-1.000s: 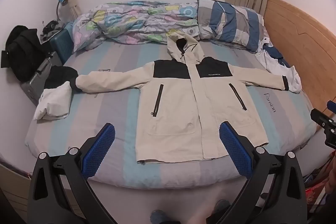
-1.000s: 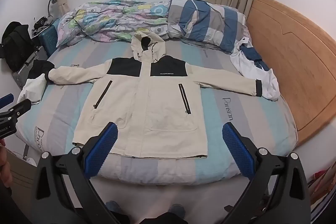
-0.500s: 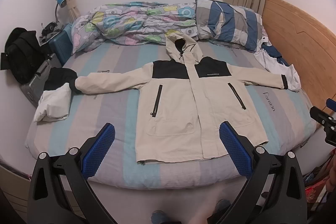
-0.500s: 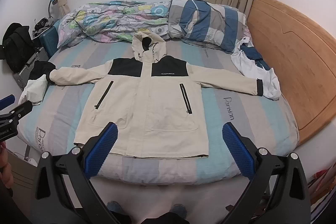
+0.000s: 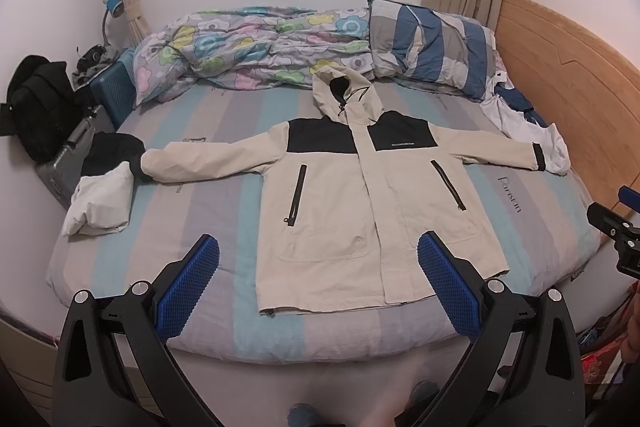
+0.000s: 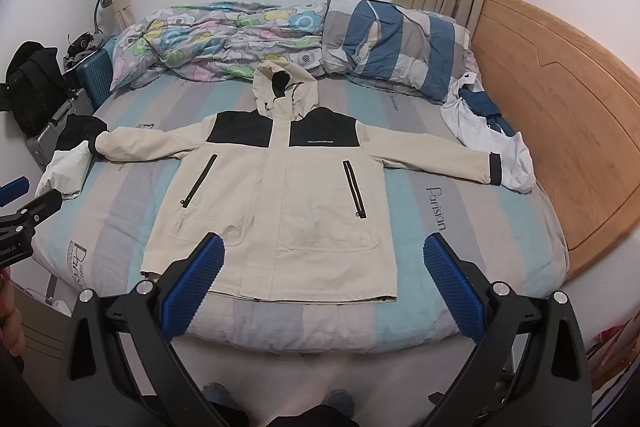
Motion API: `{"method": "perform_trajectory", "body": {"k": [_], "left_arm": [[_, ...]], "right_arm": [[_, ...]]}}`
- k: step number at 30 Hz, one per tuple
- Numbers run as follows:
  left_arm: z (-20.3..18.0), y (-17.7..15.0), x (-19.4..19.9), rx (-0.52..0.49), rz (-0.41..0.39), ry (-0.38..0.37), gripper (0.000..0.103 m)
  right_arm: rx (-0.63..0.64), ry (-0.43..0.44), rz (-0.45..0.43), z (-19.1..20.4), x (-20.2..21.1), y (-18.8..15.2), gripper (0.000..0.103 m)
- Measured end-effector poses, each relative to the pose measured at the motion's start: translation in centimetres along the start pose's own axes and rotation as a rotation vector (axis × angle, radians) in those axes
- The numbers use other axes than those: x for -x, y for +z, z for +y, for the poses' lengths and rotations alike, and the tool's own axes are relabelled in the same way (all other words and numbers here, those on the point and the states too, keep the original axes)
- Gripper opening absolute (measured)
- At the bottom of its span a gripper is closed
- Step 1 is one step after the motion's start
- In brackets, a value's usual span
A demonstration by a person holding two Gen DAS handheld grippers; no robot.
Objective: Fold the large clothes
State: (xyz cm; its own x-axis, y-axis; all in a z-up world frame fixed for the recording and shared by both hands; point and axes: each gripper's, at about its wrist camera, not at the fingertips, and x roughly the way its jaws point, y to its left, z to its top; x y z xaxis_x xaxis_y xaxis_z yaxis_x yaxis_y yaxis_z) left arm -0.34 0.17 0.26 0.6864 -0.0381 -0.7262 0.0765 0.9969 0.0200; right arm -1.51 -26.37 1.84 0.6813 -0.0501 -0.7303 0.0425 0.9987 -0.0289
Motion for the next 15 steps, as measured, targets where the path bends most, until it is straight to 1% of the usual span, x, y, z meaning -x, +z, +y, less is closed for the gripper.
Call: {"method": "perform_trajectory", "body": {"k": [15], "left_arm": [[0.43, 0.12, 0.00, -0.004, 0.010, 0.013, 0.097]], "right_arm": [[0.013, 0.004, -0.005, 0.38, 0.23, 0.21, 0.096]]}}
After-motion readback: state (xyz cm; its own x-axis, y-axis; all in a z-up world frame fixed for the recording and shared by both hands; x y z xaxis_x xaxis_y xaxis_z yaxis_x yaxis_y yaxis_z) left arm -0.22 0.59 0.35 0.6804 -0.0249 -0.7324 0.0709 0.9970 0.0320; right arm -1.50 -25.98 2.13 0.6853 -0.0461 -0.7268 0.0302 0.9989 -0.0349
